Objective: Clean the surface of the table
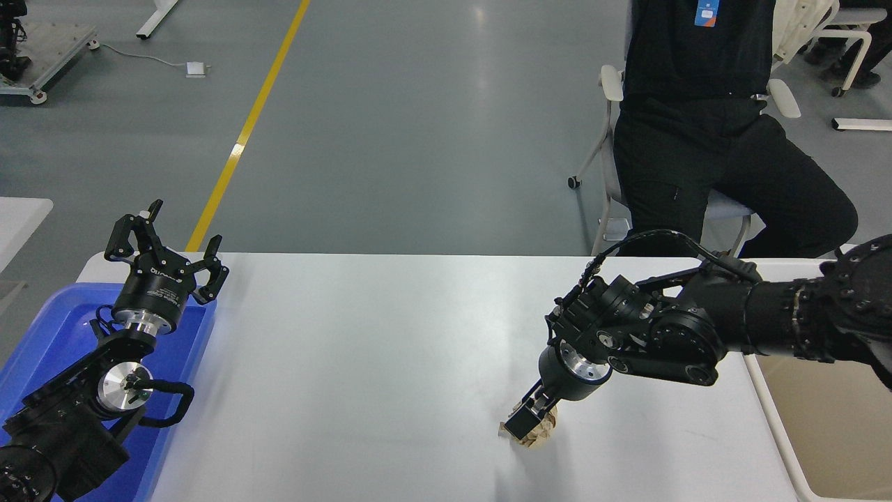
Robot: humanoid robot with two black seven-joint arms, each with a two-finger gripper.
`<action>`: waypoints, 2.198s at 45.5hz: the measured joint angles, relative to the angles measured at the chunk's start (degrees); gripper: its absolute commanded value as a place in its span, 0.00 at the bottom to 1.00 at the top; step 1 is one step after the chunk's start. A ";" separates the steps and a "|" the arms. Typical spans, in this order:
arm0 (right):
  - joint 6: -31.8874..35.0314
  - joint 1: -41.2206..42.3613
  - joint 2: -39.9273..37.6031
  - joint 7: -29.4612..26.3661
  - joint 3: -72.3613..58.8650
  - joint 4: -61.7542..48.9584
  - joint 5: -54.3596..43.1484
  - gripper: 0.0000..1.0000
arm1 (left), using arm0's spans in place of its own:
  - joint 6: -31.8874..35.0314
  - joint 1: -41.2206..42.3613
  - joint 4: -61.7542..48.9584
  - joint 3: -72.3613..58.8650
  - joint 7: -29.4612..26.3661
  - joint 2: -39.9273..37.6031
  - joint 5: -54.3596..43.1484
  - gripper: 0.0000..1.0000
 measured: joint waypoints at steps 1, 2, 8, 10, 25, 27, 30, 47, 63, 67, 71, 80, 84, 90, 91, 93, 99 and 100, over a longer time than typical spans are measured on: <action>-0.14 -0.15 0.00 0.00 -0.03 -0.12 0.01 0.99 | 0.00 0.00 0.00 0.00 0.00 0.00 0.00 1.00; -0.29 -0.30 0.00 0.00 -0.06 -0.26 0.02 0.99 | 0.00 0.00 0.00 0.00 0.00 0.00 0.00 1.00; -1.23 -1.35 0.01 -0.01 -0.23 -1.12 0.10 0.99 | 0.00 0.00 0.00 0.00 0.00 0.00 0.00 1.00; -1.62 -1.75 0.04 -0.01 -0.34 -1.38 0.12 0.99 | 0.00 0.00 0.00 0.00 0.00 0.00 0.00 1.00; -3.87 -4.56 0.07 -0.01 -0.65 -2.70 0.19 0.99 | 0.00 0.00 0.00 0.00 0.00 0.00 0.00 1.00; -4.03 -4.91 0.07 0.00 -0.68 -2.97 0.20 0.99 | 0.00 0.00 0.00 0.00 0.00 0.00 0.00 1.00; -4.31 -5.45 0.04 0.04 -0.68 -3.70 0.20 0.98 | 0.00 0.00 0.00 0.00 0.00 0.01 0.00 1.00; -6.77 -8.56 0.22 0.16 -0.90 -8.30 0.10 0.62 | 0.00 0.00 0.00 0.00 0.00 -0.01 0.00 1.00; -7.25 -9.42 0.30 1.49 -2.44 -9.33 -0.38 0.13 | 0.00 0.00 0.00 0.00 0.00 0.00 0.00 1.00; -7.24 -9.41 0.32 2.16 -2.94 -9.33 -0.53 0.00 | 0.00 0.00 0.00 0.00 0.00 0.02 0.00 1.00; -7.15 -9.18 0.35 2.67 -3.71 -9.32 -0.81 0.00 | 0.00 0.00 0.00 0.00 0.00 0.02 0.00 1.00; -7.00 -8.07 0.30 4.27 -4.39 -9.27 -1.09 0.00 | 0.00 0.00 0.00 0.00 0.00 0.00 0.00 1.00; -7.03 -7.41 0.11 5.06 -3.34 -9.26 -0.98 0.00 | 0.00 0.00 0.00 0.00 0.00 -0.01 0.00 1.00; -7.06 -6.05 -0.75 5.95 0.95 -8.69 -0.58 0.00 | 0.00 0.00 0.00 0.00 0.00 -0.01 0.00 1.00; -7.07 -5.64 -1.14 6.17 2.08 -8.36 -0.38 0.00 | 0.00 0.00 0.00 0.00 0.00 -0.01 0.00 1.00; -7.07 -5.01 -1.72 6.48 3.63 -7.85 -0.04 0.00 | 0.00 0.00 0.00 0.00 0.00 -0.01 0.00 1.00; -6.92 -2.11 -4.23 7.41 8.79 -5.48 2.03 0.00 | 0.00 0.00 0.01 0.00 0.00 0.00 0.00 1.00; -6.80 -1.36 -4.84 7.60 9.96 -5.07 2.76 0.00 | 0.00 0.00 0.00 0.00 0.00 0.00 0.00 1.00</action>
